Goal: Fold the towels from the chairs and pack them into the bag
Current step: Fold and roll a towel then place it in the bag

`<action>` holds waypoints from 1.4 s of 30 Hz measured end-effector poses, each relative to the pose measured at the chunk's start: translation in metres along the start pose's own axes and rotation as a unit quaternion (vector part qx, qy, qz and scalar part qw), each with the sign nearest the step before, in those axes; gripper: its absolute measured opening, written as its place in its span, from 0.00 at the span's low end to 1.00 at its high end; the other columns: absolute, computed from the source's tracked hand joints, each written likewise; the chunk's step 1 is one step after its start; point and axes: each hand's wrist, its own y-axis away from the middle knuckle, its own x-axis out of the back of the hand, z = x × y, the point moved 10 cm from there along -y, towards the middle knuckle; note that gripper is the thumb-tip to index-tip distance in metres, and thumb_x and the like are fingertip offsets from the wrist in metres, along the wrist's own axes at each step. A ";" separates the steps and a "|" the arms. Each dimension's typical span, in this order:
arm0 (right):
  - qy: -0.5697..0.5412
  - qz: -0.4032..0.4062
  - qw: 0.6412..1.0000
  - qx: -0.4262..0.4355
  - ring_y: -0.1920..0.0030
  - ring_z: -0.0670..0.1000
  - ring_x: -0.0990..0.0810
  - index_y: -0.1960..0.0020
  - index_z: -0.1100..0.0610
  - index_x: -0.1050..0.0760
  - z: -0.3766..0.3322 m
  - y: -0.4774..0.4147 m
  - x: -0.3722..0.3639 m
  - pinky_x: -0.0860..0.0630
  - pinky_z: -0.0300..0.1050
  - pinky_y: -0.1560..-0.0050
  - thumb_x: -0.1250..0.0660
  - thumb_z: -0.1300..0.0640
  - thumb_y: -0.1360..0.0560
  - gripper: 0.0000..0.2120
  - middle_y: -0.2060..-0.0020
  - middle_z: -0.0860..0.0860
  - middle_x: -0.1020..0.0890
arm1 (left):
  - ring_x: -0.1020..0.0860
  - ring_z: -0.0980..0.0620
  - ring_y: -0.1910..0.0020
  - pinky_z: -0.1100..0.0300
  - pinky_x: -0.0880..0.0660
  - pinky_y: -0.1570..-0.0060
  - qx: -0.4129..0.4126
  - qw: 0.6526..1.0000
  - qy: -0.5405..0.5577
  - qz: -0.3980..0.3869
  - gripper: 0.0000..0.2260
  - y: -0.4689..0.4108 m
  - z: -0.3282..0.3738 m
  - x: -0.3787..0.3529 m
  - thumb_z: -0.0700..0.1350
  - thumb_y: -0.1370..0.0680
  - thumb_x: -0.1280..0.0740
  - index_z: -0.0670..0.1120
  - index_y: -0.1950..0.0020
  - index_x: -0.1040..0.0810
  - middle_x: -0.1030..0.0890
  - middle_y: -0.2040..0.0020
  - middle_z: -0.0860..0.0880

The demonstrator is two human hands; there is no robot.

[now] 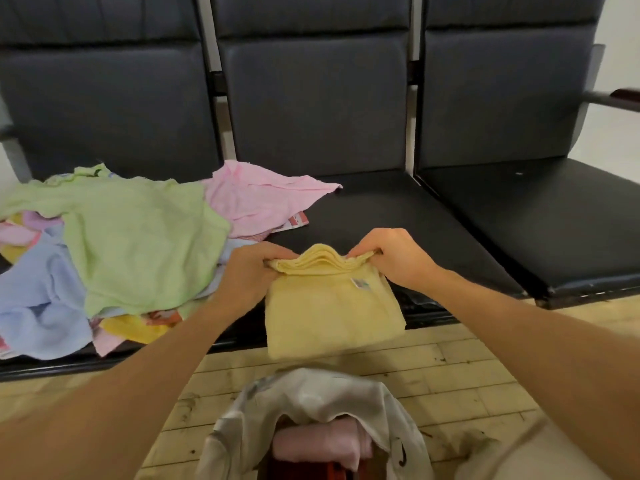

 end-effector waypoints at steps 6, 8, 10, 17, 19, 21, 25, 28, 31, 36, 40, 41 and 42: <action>0.024 -0.006 0.999 0.023 0.50 0.43 0.23 0.50 0.54 0.15 0.009 0.017 0.001 0.24 0.36 0.45 0.32 0.67 0.26 0.12 0.50 0.47 0.19 | 0.24 0.68 0.44 0.76 0.32 0.43 -0.080 0.990 -0.064 -0.101 0.28 0.021 0.011 -0.012 0.26 0.27 0.35 0.61 0.48 0.20 0.24 0.43 0.64; 0.018 -0.045 0.999 0.006 0.47 0.40 0.25 0.47 0.50 0.16 0.014 0.025 -0.004 0.29 0.31 0.44 0.34 0.63 0.24 0.12 0.47 0.44 0.22 | 0.30 0.67 0.36 0.74 0.36 0.36 -0.108 0.967 -0.150 -0.177 0.24 0.039 0.009 -0.026 0.32 0.26 0.34 0.60 0.41 0.21 0.27 0.36 0.65; 0.012 -0.083 0.996 -0.016 0.45 0.39 0.27 0.47 0.49 0.16 0.015 0.033 -0.010 0.33 0.30 0.44 0.35 0.55 0.22 0.10 0.44 0.43 0.24 | 0.37 0.65 0.29 0.69 0.40 0.31 -0.080 0.949 -0.209 -0.223 0.19 0.053 0.001 -0.031 0.43 0.24 0.35 0.55 0.34 0.25 0.32 0.30 0.61; 0.003 -0.029 0.998 -0.061 0.58 0.42 0.24 0.52 0.58 0.17 0.009 0.031 -0.005 0.30 0.30 0.59 0.30 0.54 0.24 0.08 0.61 0.44 0.22 | 0.28 0.76 0.46 0.79 0.34 0.46 0.051 0.983 -0.064 -0.163 0.09 0.055 0.001 -0.028 0.45 0.22 0.32 0.53 0.44 0.19 0.24 0.40 0.62; -0.005 -0.008 0.998 -0.064 0.59 0.40 0.25 0.50 0.55 0.19 0.010 0.027 -0.005 0.32 0.30 0.59 0.28 0.57 0.26 0.05 0.61 0.42 0.23 | 0.26 0.75 0.49 0.75 0.29 0.47 0.066 0.987 -0.038 -0.140 0.15 0.053 -0.001 -0.024 0.40 0.25 0.29 0.56 0.42 0.21 0.22 0.46 0.62; -0.028 -0.016 0.996 -0.083 0.57 0.42 0.22 0.41 0.52 0.24 0.016 0.024 -0.008 0.28 0.35 0.55 0.26 0.57 0.28 0.17 0.58 0.46 0.21 | 0.24 0.68 0.46 0.71 0.27 0.45 0.064 0.987 -0.052 -0.135 0.27 0.048 -0.002 -0.020 0.40 0.27 0.26 0.61 0.34 0.29 0.22 0.44 0.61; 0.051 -0.112 0.989 -0.086 0.55 0.42 0.25 0.32 0.54 0.26 0.023 0.022 -0.017 0.31 0.32 0.55 0.25 0.53 0.28 0.27 0.56 0.42 0.24 | 0.27 0.55 0.42 0.67 0.31 0.49 0.127 0.966 -0.155 -0.164 0.40 0.043 -0.017 -0.024 0.46 0.32 0.22 0.47 0.25 0.38 0.28 0.37 0.53; 0.086 -0.166 0.982 -0.039 0.55 0.43 0.22 0.43 0.56 0.18 0.015 0.025 -0.023 0.25 0.41 0.51 0.25 0.54 0.28 0.15 0.56 0.43 0.19 | 0.25 0.58 0.53 0.70 0.32 0.57 0.118 0.946 -0.225 -0.200 0.25 0.043 -0.018 -0.030 0.49 0.30 0.24 0.45 0.36 0.24 0.21 0.45 0.50; 0.112 -0.192 0.975 -0.021 0.49 0.48 0.23 0.47 0.57 0.17 0.010 0.031 -0.027 0.27 0.42 0.49 0.26 0.52 0.28 0.12 0.51 0.49 0.19 | 0.31 0.58 0.69 0.67 0.35 0.70 0.076 0.954 -0.209 -0.200 0.09 0.044 -0.005 -0.036 0.44 0.30 0.25 0.46 0.64 0.25 0.25 0.67 0.52; 0.301 -0.167 0.939 0.024 0.51 0.50 0.28 0.47 0.53 0.23 -0.001 0.043 -0.023 0.39 0.46 0.46 0.35 0.42 0.25 0.16 0.54 0.49 0.21 | 0.32 0.55 0.65 0.63 0.38 0.66 0.014 0.962 -0.183 -0.202 0.12 0.049 0.026 -0.034 0.40 0.29 0.30 0.50 0.62 0.33 0.30 0.62 0.51; 0.193 -0.110 0.975 0.014 0.61 0.51 0.25 0.53 0.54 0.26 -0.024 0.051 0.011 0.34 0.42 0.59 0.29 0.49 0.31 0.13 0.61 0.50 0.22 | 0.31 0.59 0.66 0.66 0.35 0.67 -0.002 0.978 -0.079 -0.193 0.06 0.060 0.054 -0.021 0.40 0.27 0.35 0.44 0.54 0.32 0.30 0.62 0.56; 0.133 -0.097 0.986 0.001 0.63 0.49 0.28 0.54 0.54 0.28 -0.029 0.054 0.021 0.34 0.42 0.63 0.28 0.52 0.33 0.13 0.61 0.49 0.23 | 0.31 0.61 0.67 0.67 0.35 0.69 0.002 0.981 -0.069 -0.182 0.06 0.061 0.062 -0.016 0.38 0.25 0.35 0.43 0.53 0.32 0.31 0.63 0.56; 0.080 -0.081 0.993 -0.009 0.63 0.48 0.30 0.55 0.54 0.30 -0.034 0.058 0.031 0.35 0.41 0.64 0.27 0.55 0.34 0.13 0.61 0.48 0.25 | 0.31 0.62 0.67 0.67 0.34 0.70 0.010 0.983 -0.069 -0.173 0.06 0.063 0.070 -0.011 0.36 0.23 0.35 0.42 0.51 0.31 0.31 0.63 0.55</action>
